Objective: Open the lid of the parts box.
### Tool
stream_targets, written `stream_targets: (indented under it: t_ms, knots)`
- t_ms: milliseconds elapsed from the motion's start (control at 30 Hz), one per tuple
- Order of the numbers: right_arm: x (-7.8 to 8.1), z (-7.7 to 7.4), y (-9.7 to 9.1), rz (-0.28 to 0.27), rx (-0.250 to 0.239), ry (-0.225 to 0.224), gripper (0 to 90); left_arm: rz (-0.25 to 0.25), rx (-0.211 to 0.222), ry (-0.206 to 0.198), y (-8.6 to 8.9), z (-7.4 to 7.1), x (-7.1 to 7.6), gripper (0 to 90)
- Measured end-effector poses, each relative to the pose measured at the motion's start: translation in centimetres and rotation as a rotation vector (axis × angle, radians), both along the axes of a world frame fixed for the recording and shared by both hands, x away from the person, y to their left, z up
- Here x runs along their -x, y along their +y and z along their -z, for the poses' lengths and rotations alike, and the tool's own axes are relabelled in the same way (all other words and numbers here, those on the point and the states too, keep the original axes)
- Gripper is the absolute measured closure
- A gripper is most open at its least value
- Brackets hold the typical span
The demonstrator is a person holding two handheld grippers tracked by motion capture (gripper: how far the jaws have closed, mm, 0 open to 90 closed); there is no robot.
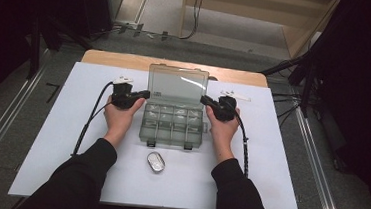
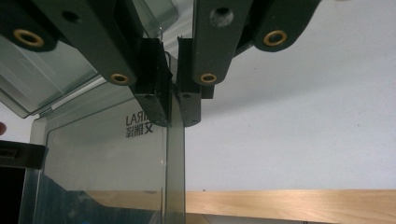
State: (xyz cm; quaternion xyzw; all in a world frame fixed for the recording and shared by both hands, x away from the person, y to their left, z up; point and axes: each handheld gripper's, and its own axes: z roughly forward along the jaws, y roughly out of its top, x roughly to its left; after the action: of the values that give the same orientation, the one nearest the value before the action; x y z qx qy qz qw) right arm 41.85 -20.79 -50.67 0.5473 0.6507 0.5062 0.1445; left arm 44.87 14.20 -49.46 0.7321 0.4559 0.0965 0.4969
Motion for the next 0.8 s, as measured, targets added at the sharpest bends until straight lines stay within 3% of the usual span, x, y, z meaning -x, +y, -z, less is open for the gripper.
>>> stream_targets:
  t_ms: [100, 367, 500, 600, 800]
  knots:
    - [-0.1, 0.3, -0.3, -0.016, -0.028, -0.001, 78.1, 0.003, 0.033, 0.025, 0.2, 0.2, -0.2, 82.5]
    - [-0.3, 1.1, -0.7, -0.032, -0.066, 0.014, 78.3, -0.002, 0.067, 0.060, 0.4, 0.4, -0.6, 82.1]
    - [-0.3, 1.2, -0.7, -0.032, -0.073, 0.020, 78.3, 0.009, 0.072, 0.052, 0.5, 0.6, -0.7, 81.7]
    - [-0.4, 1.5, -0.9, -0.039, -0.097, 0.031, 78.3, 0.031, 0.112, 0.072, 0.9, 1.1, -1.0, 80.3]
    - [-0.5, 1.7, -1.0, -0.038, -0.107, 0.051, 77.9, 0.024, 0.109, 0.084, 0.8, 1.2, -1.1, 79.1]
